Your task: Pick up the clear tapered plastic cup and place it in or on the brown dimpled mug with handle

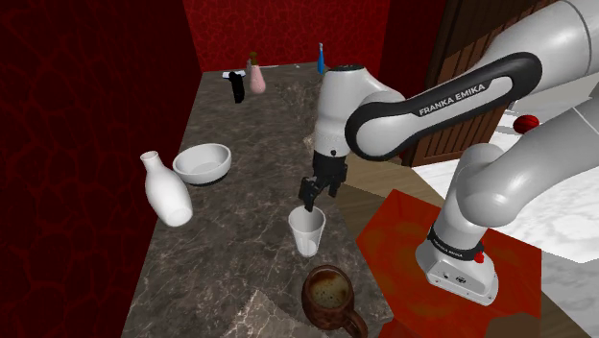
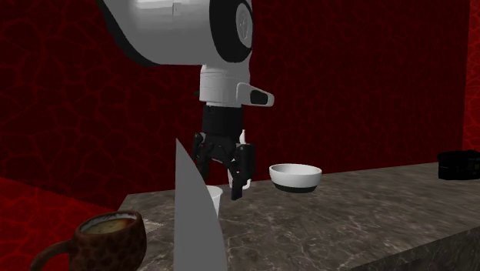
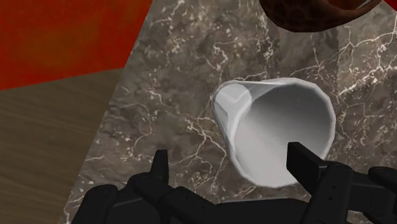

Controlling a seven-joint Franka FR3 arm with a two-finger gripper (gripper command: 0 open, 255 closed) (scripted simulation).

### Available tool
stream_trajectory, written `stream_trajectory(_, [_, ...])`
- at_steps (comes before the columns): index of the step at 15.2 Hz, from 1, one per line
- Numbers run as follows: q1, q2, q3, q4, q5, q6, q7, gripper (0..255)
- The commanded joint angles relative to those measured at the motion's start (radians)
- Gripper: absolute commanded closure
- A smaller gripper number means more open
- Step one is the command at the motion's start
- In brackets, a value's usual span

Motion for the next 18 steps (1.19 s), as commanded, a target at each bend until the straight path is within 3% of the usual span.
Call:
stream_trajectory(1, [0.005, 0.037, 0.029, -0.007, 0.013, 0.05, 0.02, 0])
stream_trajectory(8, [0.005, 0.118, 0.062, -0.044, 0.03, 0.167, 0.018, 0])
stream_trajectory(15, [0.005, 0.118, 0.062, -0.044, 0.03, 0.167, 0.018, 0])
stream_trajectory(16, [0.005, 0.118, 0.062, -0.044, 0.03, 0.167, 0.018, 255])
stream_trajectory(18, [0.005, 0.118, 0.062, -0.044, 0.03, 0.167, 0.018, 255])
